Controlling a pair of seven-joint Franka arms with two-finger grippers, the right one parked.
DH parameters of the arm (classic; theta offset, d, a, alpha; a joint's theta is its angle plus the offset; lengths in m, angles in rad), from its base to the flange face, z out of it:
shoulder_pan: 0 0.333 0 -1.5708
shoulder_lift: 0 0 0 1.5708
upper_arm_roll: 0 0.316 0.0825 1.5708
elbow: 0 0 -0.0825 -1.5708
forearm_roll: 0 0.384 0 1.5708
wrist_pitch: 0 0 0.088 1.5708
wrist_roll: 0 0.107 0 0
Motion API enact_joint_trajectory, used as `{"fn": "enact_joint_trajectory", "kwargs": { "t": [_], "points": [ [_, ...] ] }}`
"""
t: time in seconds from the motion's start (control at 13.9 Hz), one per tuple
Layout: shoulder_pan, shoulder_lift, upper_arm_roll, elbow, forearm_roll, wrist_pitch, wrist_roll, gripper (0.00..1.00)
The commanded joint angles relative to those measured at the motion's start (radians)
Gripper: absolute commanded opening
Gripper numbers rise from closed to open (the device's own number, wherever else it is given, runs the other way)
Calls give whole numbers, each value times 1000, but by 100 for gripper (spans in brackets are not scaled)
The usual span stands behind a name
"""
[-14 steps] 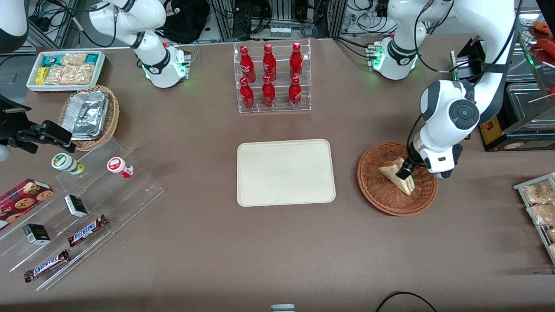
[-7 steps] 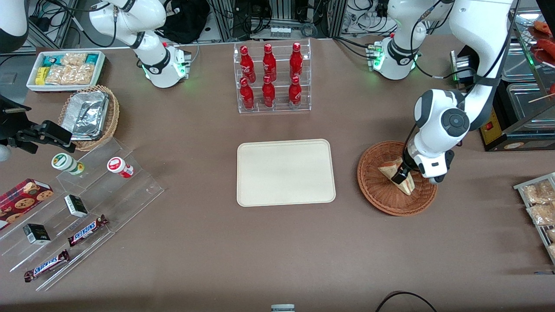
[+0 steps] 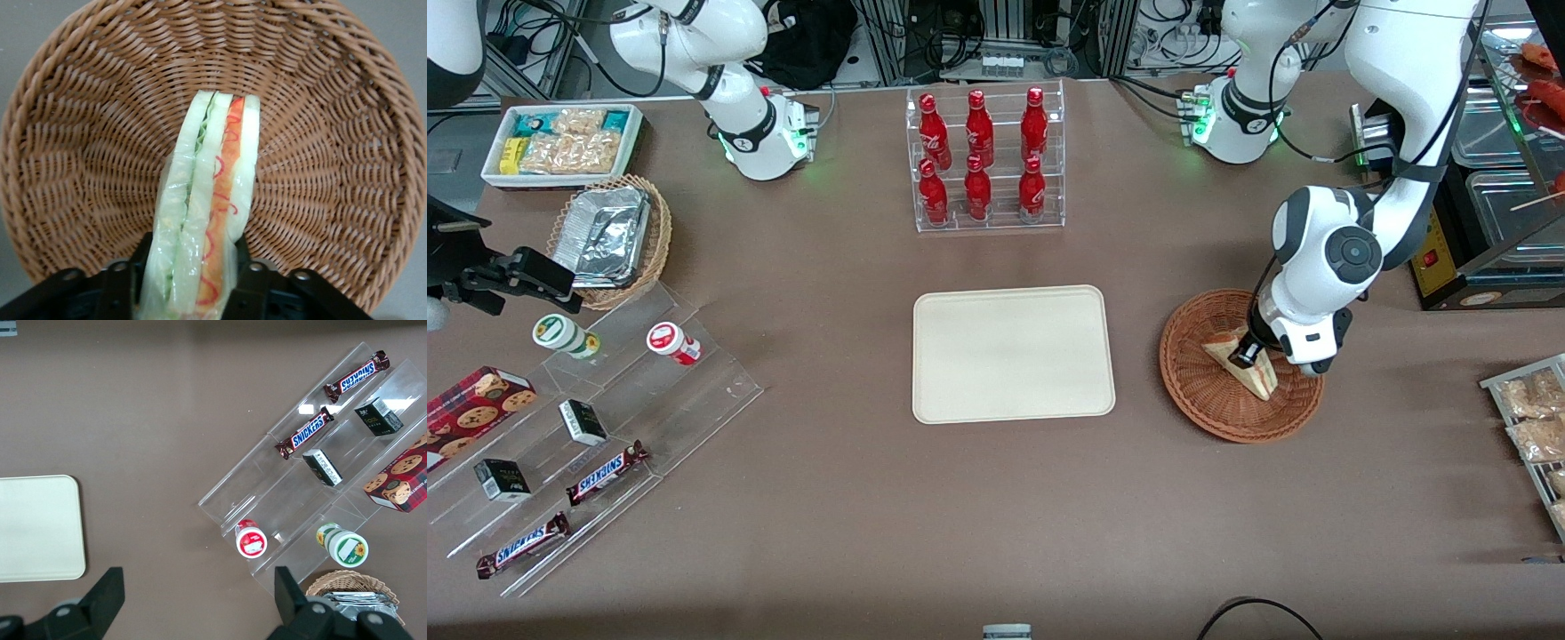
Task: Place sandwich from basket to tray
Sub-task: 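Lower the open left gripper onto the wrapped sandwich and close it, then lift the sandwich and carry it with the left gripper over the cream tray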
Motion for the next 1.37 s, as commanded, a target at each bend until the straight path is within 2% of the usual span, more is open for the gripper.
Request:
{"fn": "enact_joint_trajectory", "kwargs": {
  "t": [0.0, 0.22, 0.5, 0.72, 0.94, 1.15, 1.29],
  "points": [
    [-1, -77, -3, 7, 18, -107, 39, 9],
    [-1, -101, -21, 111, 18, -315, 105, 9],
    [-1, -68, -73, 300, 16, -552, 242, 8],
    [-1, -27, -157, 352, 21, -563, 298, 6],
    [-3, 60, -252, 432, 97, -566, 318, 4],
    [-3, 174, -349, 536, 118, -560, 315, 3],
    [-73, 230, -363, 603, 130, -559, 304, 2]
  ]
}}
